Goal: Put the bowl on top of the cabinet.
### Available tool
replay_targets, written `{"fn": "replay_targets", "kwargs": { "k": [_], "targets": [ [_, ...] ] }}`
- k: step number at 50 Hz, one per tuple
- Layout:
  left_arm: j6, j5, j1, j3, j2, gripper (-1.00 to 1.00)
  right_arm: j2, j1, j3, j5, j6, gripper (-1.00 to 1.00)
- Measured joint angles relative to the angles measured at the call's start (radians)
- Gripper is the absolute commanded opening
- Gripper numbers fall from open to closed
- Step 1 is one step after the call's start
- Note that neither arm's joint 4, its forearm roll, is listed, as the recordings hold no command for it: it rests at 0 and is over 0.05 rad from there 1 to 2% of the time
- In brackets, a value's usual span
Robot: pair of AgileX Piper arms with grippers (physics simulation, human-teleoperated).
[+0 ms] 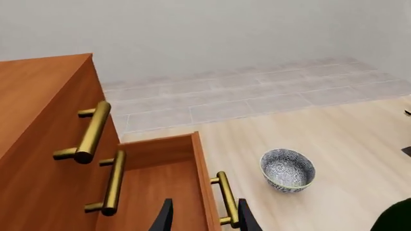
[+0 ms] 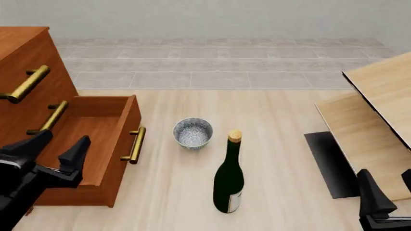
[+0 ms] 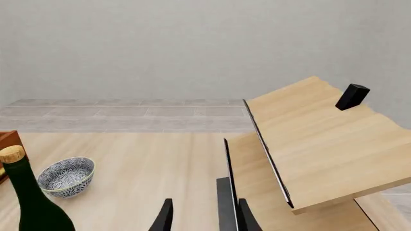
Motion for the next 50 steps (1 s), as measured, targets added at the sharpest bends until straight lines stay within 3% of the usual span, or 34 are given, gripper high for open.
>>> {"fn": "replay_targets", "kwargs": {
  "k": [50],
  "targets": [
    [-0.008, 0.109, -0.201, -0.314, 0.361, 1.00, 0.000, 0.000, 0.000, 0.000, 0.000, 1.00]
  ]
}}
